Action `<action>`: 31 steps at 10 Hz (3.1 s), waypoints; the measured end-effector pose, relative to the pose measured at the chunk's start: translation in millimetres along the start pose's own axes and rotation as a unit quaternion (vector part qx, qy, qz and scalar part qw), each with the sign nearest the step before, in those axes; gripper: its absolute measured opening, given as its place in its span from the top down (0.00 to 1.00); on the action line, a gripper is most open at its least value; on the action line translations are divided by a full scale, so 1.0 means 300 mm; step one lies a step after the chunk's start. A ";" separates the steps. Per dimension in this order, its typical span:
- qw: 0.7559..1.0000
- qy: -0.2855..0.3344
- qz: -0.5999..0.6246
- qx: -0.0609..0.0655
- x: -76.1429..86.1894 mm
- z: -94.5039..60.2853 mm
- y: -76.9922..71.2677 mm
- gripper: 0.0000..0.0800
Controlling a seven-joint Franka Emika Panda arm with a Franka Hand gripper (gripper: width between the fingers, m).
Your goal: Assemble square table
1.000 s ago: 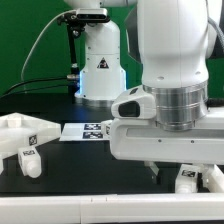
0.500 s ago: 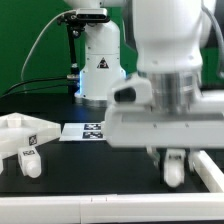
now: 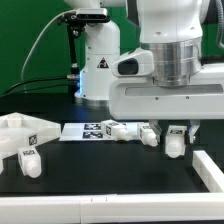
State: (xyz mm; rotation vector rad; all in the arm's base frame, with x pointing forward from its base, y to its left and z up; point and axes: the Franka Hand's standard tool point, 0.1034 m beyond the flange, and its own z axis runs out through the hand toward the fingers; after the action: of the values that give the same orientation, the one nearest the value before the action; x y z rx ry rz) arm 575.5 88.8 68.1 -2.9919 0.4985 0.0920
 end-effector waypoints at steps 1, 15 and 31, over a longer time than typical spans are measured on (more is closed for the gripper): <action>1.000 0.003 -0.002 0.000 -0.010 -0.003 -0.007 0.64; 0.999 0.041 -0.018 -0.004 -0.409 0.066 0.027 0.64; 0.996 0.016 -0.084 -0.006 -0.369 0.007 0.131 0.19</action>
Offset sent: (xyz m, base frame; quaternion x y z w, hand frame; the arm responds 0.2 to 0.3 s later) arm -0.1000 0.0157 0.0493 -0.0142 0.0360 -0.0154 0.9991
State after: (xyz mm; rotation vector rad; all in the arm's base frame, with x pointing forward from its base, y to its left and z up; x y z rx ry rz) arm 458.2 87.5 70.9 -3.0363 0.2498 0.0327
